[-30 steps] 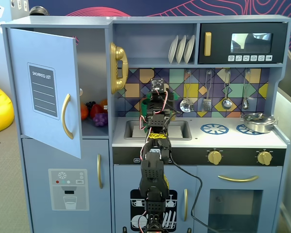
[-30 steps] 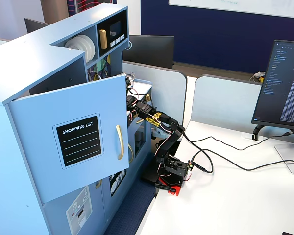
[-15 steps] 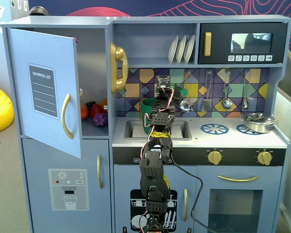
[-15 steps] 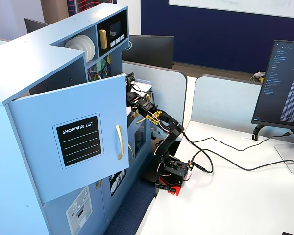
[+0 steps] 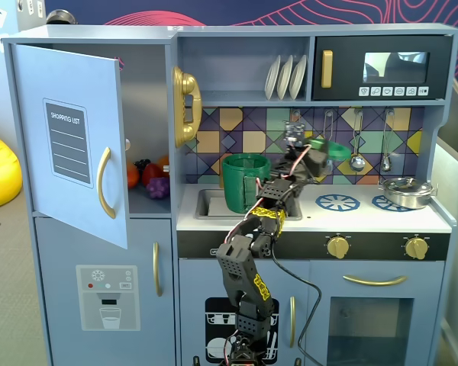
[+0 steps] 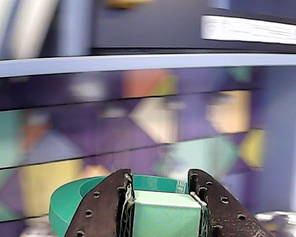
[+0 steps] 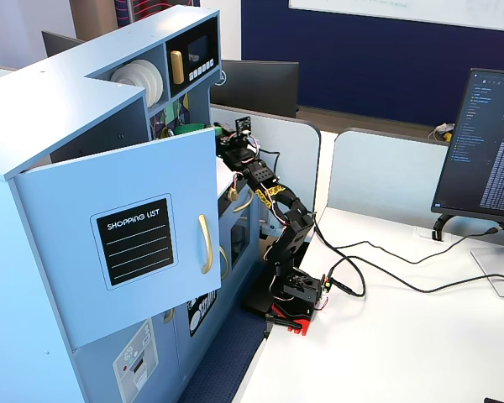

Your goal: Take off the lid from the green recipient and place it on the counter

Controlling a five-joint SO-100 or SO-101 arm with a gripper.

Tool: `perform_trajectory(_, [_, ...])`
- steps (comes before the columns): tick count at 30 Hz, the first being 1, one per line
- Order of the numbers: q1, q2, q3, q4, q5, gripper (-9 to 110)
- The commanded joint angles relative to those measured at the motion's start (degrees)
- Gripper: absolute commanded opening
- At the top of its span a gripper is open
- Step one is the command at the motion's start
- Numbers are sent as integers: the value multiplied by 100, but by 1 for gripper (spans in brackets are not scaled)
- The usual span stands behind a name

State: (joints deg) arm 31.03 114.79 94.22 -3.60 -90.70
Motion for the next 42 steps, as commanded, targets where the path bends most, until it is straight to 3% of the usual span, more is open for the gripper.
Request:
perform_trajectory(1, [475, -53, -457, -246, 123, 0])
perform_trajectory(21, [615, -1696, -413, -1266, -97, 0])
perform_trajectory(42, [281, -2206, 756, -1969, -299, 1])
